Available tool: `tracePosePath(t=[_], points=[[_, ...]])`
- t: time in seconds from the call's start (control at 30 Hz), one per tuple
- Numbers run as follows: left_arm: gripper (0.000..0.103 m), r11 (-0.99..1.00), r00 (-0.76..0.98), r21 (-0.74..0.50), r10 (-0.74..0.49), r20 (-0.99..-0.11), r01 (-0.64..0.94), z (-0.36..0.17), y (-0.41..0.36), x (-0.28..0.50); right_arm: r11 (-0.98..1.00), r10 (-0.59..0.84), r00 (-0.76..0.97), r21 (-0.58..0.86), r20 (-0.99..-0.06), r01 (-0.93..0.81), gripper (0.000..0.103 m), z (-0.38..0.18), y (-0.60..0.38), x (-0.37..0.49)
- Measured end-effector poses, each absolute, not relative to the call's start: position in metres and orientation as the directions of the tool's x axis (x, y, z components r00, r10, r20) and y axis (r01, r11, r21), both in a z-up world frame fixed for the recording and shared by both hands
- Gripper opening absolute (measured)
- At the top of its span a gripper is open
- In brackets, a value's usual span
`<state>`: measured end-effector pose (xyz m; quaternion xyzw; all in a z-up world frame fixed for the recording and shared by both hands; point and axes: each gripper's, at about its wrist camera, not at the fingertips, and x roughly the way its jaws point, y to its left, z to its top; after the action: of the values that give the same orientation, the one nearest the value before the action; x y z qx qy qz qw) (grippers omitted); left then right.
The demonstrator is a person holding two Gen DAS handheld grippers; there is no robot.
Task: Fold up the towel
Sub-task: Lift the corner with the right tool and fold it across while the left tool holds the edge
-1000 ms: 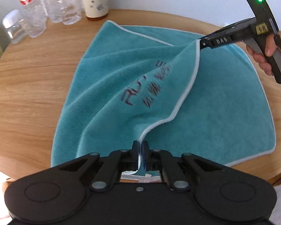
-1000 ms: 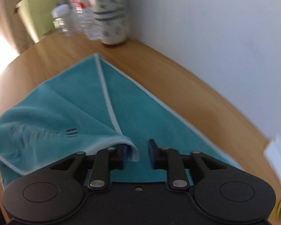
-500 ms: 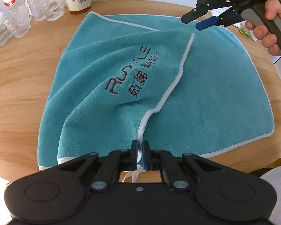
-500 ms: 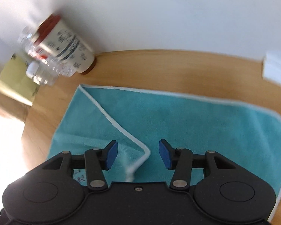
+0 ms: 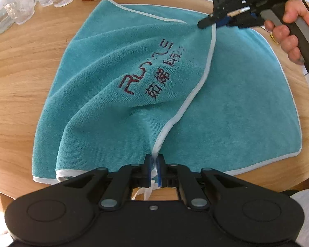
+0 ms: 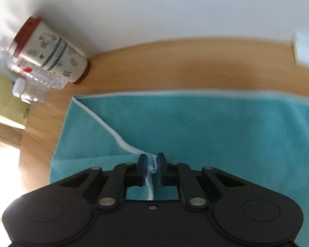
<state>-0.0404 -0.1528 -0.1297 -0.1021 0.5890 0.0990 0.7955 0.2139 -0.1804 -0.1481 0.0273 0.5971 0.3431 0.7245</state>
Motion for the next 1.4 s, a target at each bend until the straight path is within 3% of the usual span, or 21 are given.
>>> tracePosePath(t=[0.2, 0.37, 0.47, 0.53, 0.8, 0.87, 0.93, 1.03, 1.4], points=[[0.004, 0.957, 0.299, -0.090, -0.003, -0.954, -0.277, -0.125, -0.152, -0.032, 0.688, 0.543, 0.133, 0.348, -0.829, -0.637, 0.011, -0.118, -0.159, 0.221], [0.004, 0.948, 0.289, -0.160, -0.077, -0.954, -0.275, -0.133, -0.154, -0.025, 0.697, 0.450, 0.144, 0.245, -0.881, -0.674, 0.015, -0.146, -0.153, 0.225], [0.004, 0.954, 0.270, -0.165, -0.095, -0.958, -0.249, -0.137, -0.160, -0.021, 0.708, 0.430, 0.126, 0.247, -0.894, -0.661, 0.020, -0.163, -0.153, 0.224], [0.004, 0.958, 0.264, -0.159, -0.093, -0.960, -0.240, -0.137, -0.162, -0.019, 0.718, 0.424, 0.126, 0.248, -0.897, -0.650, 0.030, -0.165, -0.155, 0.223], [0.008, 0.971, 0.255, -0.147, -0.096, -0.962, -0.189, -0.135, -0.161, -0.022, 0.752, 0.479, 0.072, 0.367, -0.875, -0.547, 0.039, -0.170, -0.164, 0.235], [0.008, 0.973, 0.257, -0.156, -0.109, -0.960, -0.168, -0.135, -0.159, -0.023, 0.749, 0.463, 0.081, 0.342, -0.883, -0.567, 0.035, -0.171, -0.160, 0.233], [0.009, 0.973, 0.258, -0.172, -0.128, -0.957, -0.154, -0.135, -0.155, -0.023, 0.748, 0.442, 0.085, 0.314, -0.893, -0.585, 0.020, -0.169, -0.154, 0.229], [0.009, 0.969, 0.251, -0.199, -0.159, -0.955, -0.146, -0.135, -0.149, -0.021, 0.767, 0.457, 0.082, 0.346, -0.886, -0.540, 0.010, -0.161, -0.158, 0.230], [0.004, 0.960, 0.319, -0.215, -0.150, -0.936, -0.177, -0.116, -0.149, -0.030, 0.705, 0.552, 0.189, 0.333, -0.812, -0.627, 0.010, -0.112, -0.168, 0.217]])
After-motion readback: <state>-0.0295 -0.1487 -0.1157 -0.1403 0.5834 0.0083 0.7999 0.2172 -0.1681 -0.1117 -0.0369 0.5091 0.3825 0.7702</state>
